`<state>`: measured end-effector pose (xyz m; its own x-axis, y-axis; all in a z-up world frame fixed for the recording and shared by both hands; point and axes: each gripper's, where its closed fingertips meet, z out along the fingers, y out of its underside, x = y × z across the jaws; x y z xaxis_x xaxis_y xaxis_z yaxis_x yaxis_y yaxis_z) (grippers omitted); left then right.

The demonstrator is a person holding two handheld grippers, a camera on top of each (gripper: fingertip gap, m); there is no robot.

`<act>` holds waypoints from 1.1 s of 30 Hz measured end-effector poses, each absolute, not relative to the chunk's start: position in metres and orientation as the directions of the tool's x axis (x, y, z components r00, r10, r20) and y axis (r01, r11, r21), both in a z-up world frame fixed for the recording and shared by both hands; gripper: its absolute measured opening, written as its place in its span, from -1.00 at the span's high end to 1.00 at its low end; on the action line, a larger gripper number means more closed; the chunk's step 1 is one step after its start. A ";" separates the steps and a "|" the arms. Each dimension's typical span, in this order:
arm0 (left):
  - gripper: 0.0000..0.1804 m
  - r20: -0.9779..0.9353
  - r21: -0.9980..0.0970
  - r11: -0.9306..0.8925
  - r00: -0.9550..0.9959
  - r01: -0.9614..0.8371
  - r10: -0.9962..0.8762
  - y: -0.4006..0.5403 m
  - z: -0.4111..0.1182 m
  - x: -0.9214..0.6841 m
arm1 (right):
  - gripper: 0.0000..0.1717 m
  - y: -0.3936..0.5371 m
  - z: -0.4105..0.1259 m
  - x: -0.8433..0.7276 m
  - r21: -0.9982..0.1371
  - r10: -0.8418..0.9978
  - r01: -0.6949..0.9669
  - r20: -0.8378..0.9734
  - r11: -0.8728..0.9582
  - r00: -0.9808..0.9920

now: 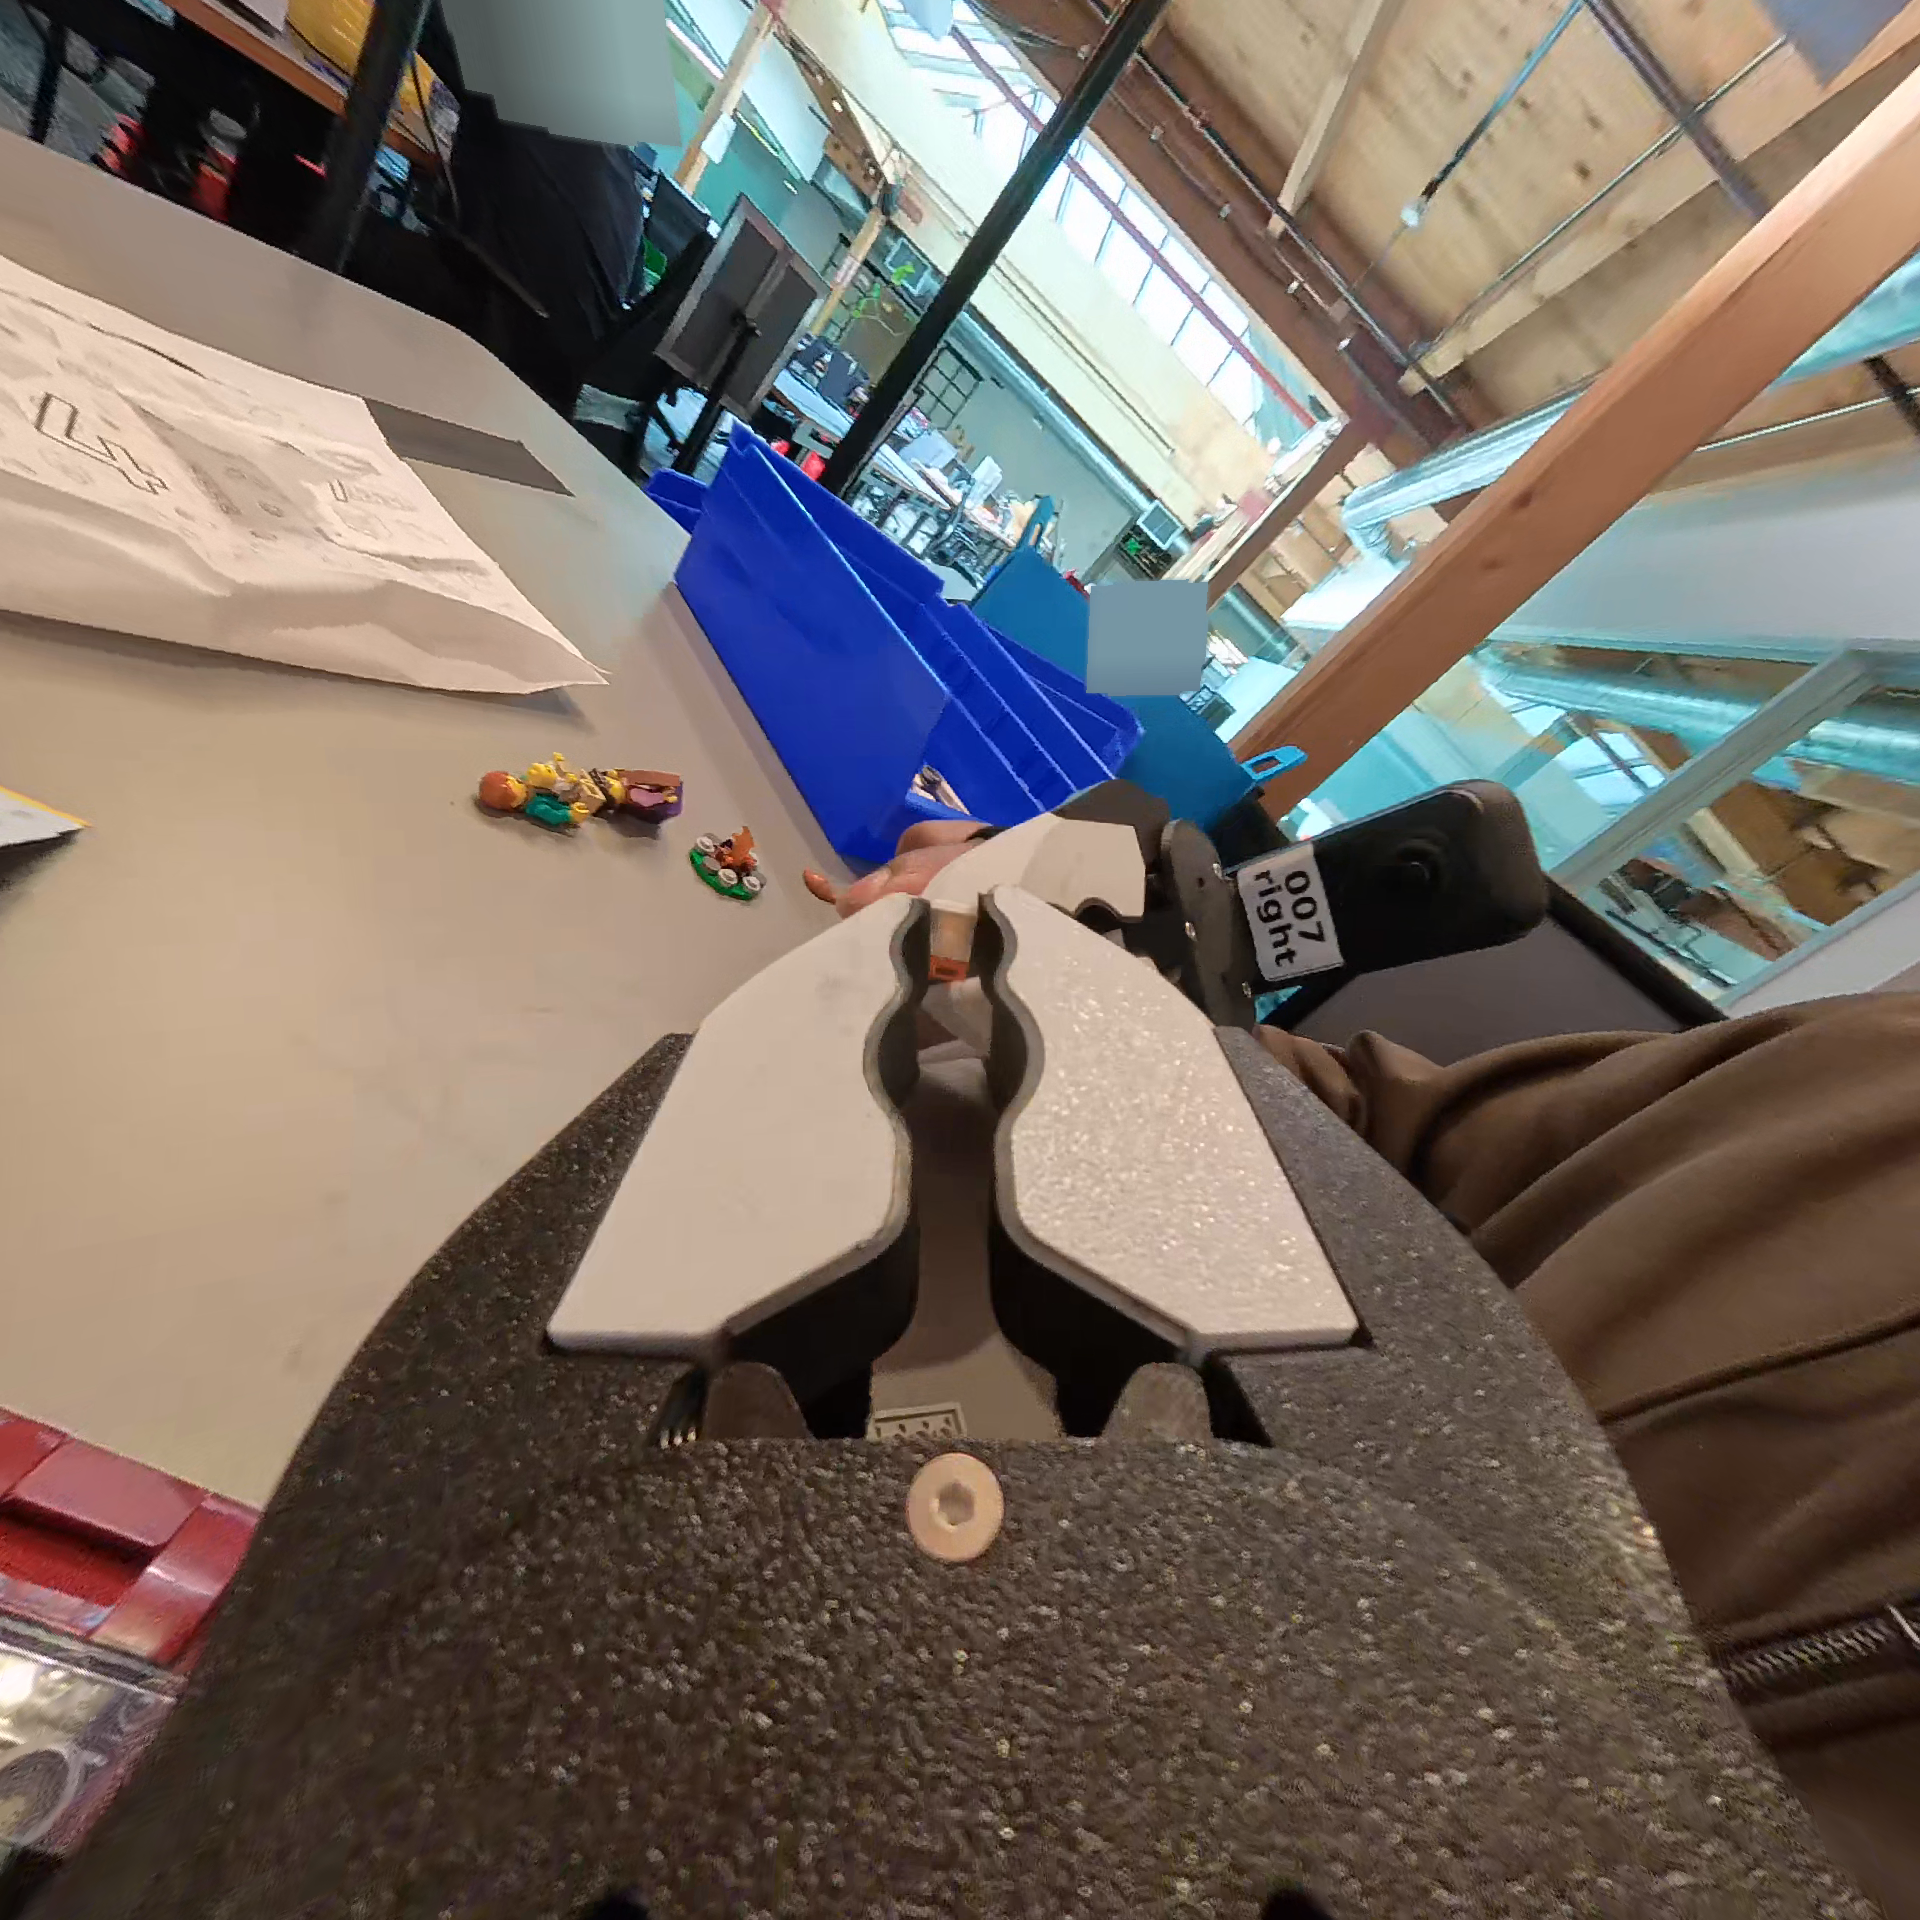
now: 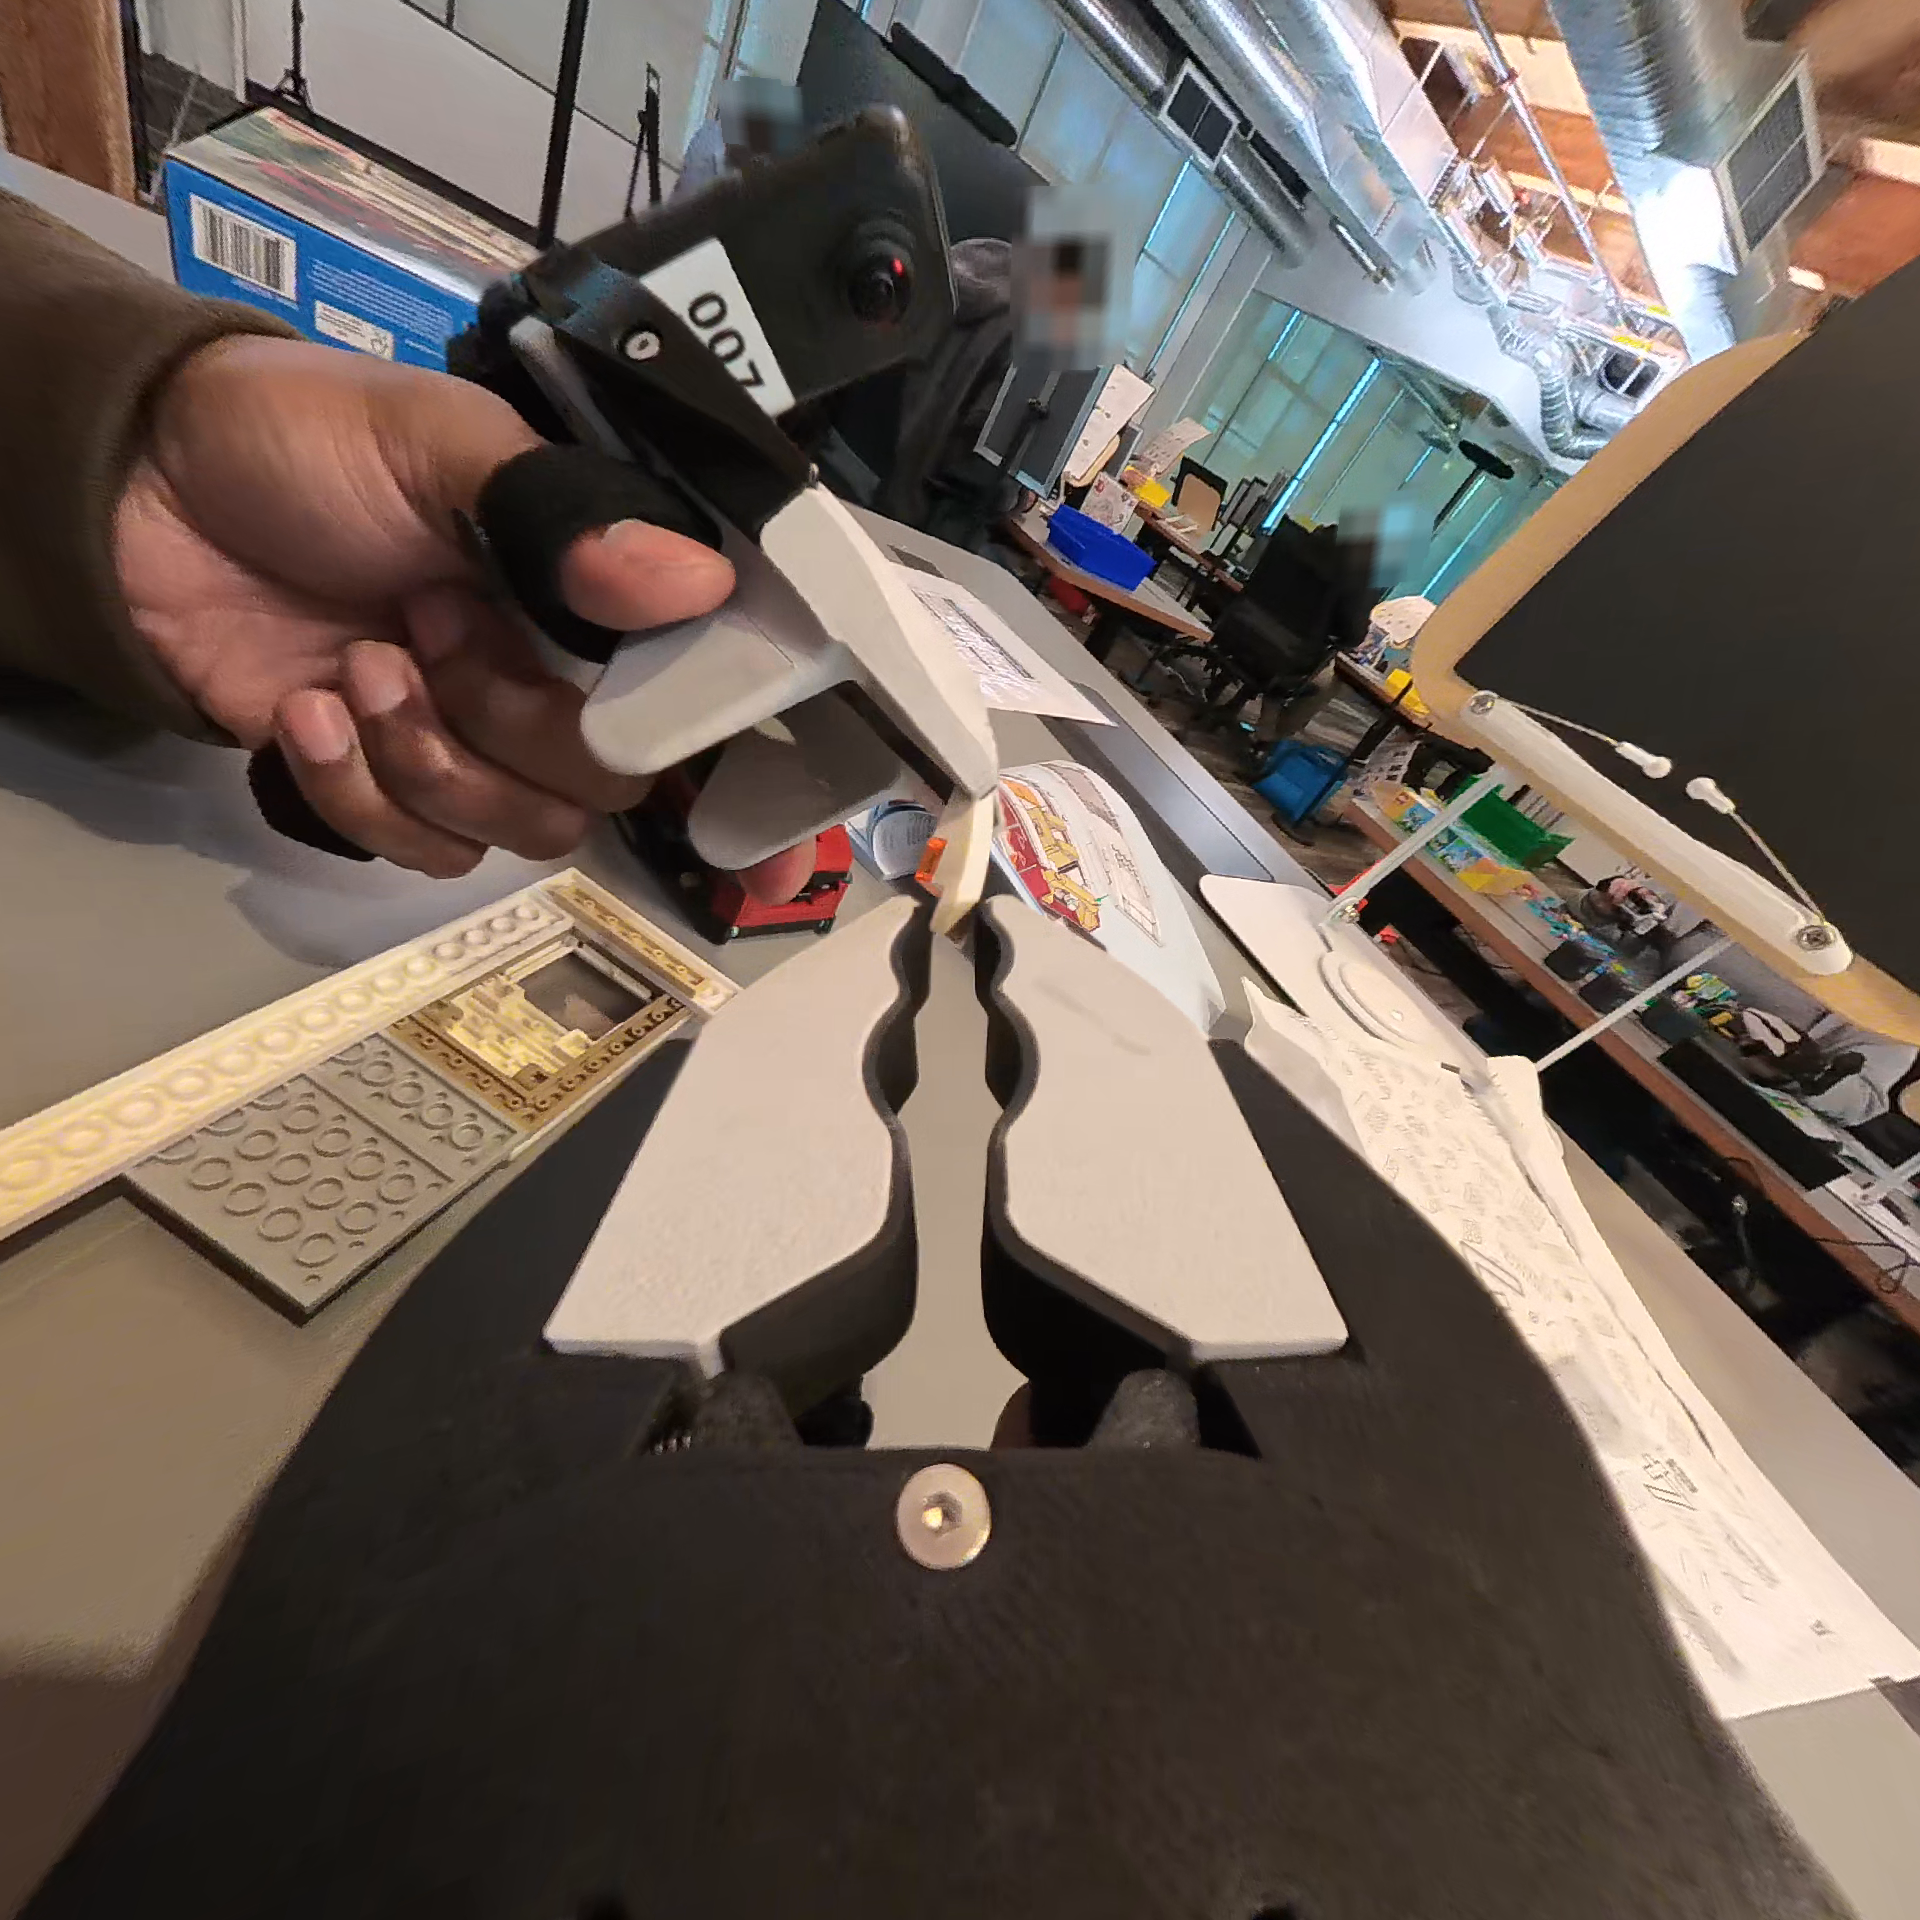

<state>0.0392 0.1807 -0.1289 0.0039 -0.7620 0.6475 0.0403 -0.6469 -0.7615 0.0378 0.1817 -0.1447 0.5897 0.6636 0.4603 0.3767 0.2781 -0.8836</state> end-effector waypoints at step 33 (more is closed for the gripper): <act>0.91 0.763 -0.628 -0.778 -0.192 0.009 -0.618 0.165 -0.123 0.044 | 1.00 0.182 -0.124 0.051 -0.971 0.732 0.152 0.238 0.183 0.639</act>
